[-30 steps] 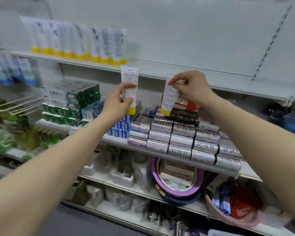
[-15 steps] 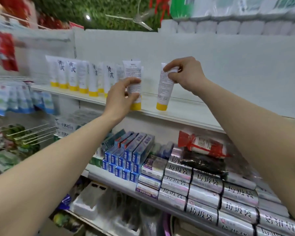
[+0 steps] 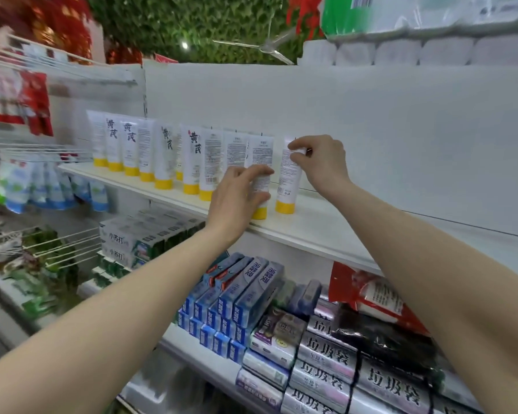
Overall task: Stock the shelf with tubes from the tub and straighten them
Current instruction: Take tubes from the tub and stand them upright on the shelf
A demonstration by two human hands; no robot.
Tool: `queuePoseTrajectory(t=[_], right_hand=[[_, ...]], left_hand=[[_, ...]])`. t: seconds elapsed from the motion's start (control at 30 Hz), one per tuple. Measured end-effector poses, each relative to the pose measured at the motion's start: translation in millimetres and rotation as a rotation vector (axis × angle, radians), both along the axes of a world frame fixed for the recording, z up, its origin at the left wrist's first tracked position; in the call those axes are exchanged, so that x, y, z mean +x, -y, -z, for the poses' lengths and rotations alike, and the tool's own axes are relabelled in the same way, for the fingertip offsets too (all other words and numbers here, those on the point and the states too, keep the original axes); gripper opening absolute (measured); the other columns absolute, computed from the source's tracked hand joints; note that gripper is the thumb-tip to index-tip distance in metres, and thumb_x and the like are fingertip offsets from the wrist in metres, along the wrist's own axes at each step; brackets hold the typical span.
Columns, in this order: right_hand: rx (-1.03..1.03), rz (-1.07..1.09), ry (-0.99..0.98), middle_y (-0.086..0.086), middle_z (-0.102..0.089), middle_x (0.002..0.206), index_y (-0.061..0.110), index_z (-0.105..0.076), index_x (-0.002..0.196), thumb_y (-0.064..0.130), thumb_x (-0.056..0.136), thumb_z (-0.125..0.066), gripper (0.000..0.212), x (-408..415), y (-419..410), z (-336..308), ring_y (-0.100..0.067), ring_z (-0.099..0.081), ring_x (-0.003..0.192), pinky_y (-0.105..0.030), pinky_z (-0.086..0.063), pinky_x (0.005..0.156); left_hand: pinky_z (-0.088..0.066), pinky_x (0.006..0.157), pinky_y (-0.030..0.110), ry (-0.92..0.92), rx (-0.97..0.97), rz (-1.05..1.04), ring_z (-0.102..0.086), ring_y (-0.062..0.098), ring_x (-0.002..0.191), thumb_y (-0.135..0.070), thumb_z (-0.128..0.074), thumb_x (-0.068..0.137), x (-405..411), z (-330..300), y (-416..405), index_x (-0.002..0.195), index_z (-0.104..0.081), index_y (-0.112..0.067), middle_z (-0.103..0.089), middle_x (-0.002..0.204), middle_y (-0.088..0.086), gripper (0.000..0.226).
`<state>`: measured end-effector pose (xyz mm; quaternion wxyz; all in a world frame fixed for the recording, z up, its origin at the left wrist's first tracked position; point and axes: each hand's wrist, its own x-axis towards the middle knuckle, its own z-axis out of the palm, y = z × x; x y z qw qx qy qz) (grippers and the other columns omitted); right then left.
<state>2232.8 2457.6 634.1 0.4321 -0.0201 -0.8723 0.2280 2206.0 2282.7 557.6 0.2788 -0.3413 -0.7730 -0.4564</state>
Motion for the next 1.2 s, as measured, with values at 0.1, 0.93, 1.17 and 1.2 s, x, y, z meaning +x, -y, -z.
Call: queuePoseTrajectory(t=[0.1,0.93,1.17,1.2], right_hand=[[0.016,-0.040,0.017,0.000,-0.072,0.109,0.019,-0.074,0.106,0.018,0.081,-0.068,0.026,-11,-1,2,-0.020,-0.064,0.099,-0.038,-0.047,0.096],[0.349,0.095,0.033,-0.005,-0.047,0.134,0.024,-0.051,0.135,0.010,0.097,-0.040,0.042,13,3,18,-0.025,-0.045,0.119,-0.035,-0.039,0.095],[0.519,0.247,0.034,-0.012,-0.053,0.129,0.019,-0.052,0.135,0.020,0.099,-0.042,0.038,84,22,42,-0.034,-0.048,0.114,-0.044,-0.041,0.092],[0.534,0.266,0.034,-0.012,-0.054,0.128,0.018,-0.053,0.135,0.021,0.098,-0.043,0.037,96,26,48,-0.035,-0.049,0.114,-0.044,-0.040,0.091]], left_hand=[[-0.046,0.087,0.033,-0.029,-0.036,-0.036,-0.051,0.017,0.104,-0.028,-0.070,0.084,-3,0,-3,0.124,-0.055,-0.040,-0.050,0.120,-0.001,0.044],[-0.042,0.090,0.030,-0.147,-0.104,-0.111,-0.044,0.019,0.119,-0.038,-0.057,0.093,4,8,7,0.135,-0.048,-0.035,-0.038,0.138,0.002,0.042],[-0.041,0.095,0.036,-0.181,-0.131,-0.139,-0.042,0.023,0.123,-0.034,-0.056,0.094,49,14,33,0.139,-0.044,-0.027,-0.041,0.137,0.005,0.047],[-0.041,0.095,0.036,-0.174,-0.141,-0.135,-0.042,0.024,0.122,-0.034,-0.056,0.094,58,17,37,0.139,-0.044,-0.026,-0.041,0.136,0.005,0.048]])
